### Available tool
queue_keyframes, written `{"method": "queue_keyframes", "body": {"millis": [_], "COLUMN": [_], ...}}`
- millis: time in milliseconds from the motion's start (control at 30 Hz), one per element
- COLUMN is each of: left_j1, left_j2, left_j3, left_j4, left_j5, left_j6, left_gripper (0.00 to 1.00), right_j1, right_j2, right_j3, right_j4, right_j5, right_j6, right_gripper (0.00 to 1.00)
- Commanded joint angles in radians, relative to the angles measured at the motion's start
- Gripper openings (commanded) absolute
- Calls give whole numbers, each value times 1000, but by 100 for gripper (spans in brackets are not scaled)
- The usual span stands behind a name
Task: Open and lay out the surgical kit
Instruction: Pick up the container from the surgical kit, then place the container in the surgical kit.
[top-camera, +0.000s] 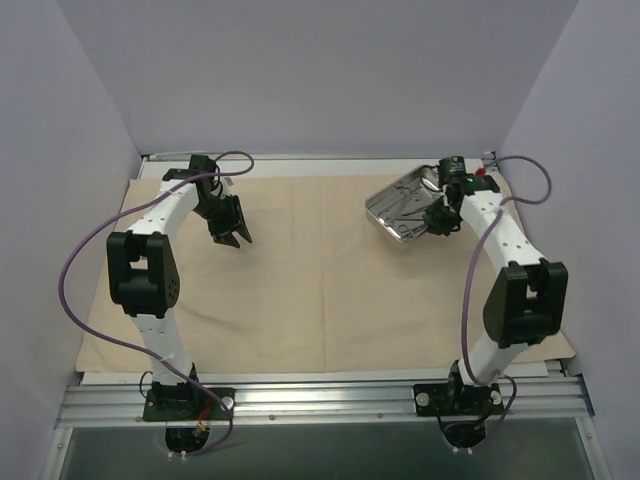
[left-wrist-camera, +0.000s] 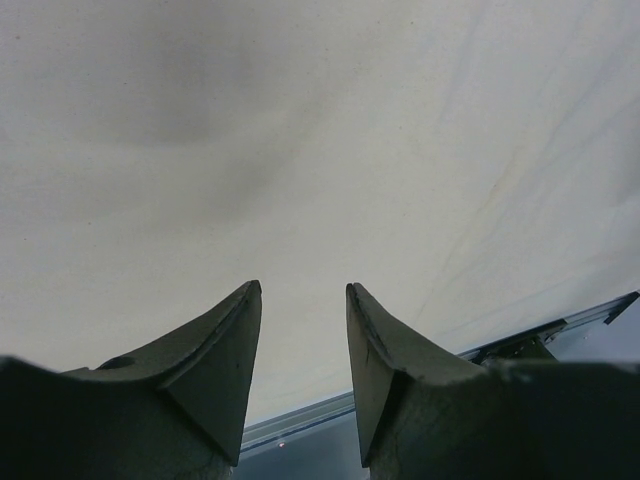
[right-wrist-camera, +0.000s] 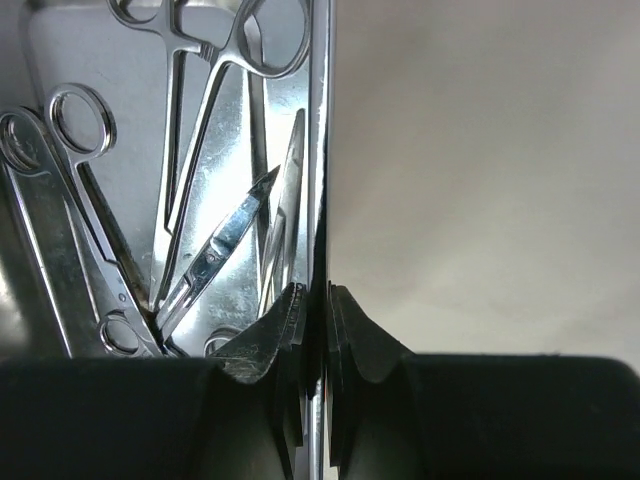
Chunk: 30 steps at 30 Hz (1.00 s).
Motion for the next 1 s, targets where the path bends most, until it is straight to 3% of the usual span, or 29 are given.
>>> {"method": "queue_keyframes", "body": {"millis": [0,133,233,533,900,967], "left_j1": [-2,-2,-2,-3,-2,-2], "left_j2": [-32,-40,-37,-31,-6,-5], "left_j3": [-2,-11,-11,18,58,64], "left_j4": [26,35,32,1,-34,-43], "left_j5": [35,51,55,9,-40,-41], "left_j6": [14,11,8,11,6,8], "left_gripper": [48,48,48,48,48,48], "right_j1": [-80,-139,-229,-301,-304,-304], "right_j2": [-158,-307,-333,-234,-108,-87], "right_j3": [-133,-304,-398,-468,-506,-489], "right_j4": [-53,-63,-20,131,266,263], "right_j5": [105,94,50,56,34,22], "right_j6": [137,247,278,269,212,199], "right_gripper": [0,0,0,0,0,5]}}
